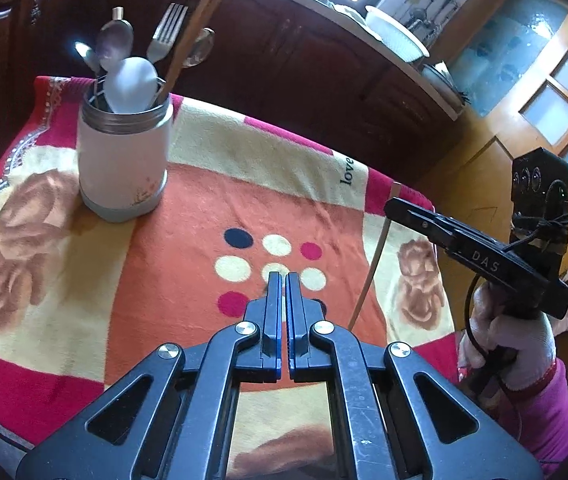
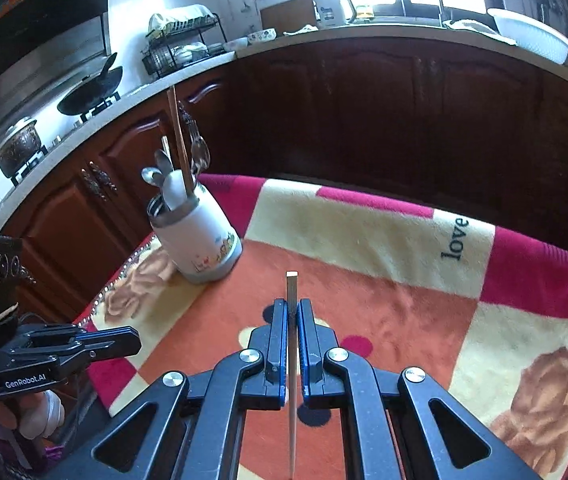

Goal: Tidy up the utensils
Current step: 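Lift the fork with left gripper while right gripper carries the chopstick toward the jar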

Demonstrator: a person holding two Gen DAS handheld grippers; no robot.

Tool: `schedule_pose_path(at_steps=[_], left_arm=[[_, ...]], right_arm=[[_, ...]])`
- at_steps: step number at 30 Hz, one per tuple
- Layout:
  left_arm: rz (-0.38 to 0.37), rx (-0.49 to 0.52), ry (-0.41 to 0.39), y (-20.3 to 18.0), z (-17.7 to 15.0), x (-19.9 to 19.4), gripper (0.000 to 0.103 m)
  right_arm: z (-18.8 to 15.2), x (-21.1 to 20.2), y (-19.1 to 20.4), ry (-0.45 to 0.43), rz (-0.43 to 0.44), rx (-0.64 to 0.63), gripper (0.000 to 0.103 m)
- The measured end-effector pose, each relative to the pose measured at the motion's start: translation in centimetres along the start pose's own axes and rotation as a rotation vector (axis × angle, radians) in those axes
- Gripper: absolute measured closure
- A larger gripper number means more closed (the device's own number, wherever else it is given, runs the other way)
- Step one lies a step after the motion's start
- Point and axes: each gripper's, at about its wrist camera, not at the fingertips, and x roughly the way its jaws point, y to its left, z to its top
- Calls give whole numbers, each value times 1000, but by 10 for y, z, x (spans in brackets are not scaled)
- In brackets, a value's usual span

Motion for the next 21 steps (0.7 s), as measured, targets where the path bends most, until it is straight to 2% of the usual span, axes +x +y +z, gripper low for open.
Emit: schedule_pose_path(at_steps=[5, 12, 17, 21], left_arm=[[16, 10, 51, 0, -2, 20, 102], [59, 122, 210, -12, -8, 98, 96], [35, 233, 255, -18, -4, 135, 77], [58, 307, 316, -21, -3, 159, 76]], right_arm=[[-1, 3, -2, 12, -7, 2, 99], [-4, -5, -15, 5, -16, 30, 99], [-7, -14, -25, -7, -11, 54, 99], [-9, -16, -34, -11, -6, 74, 99]])
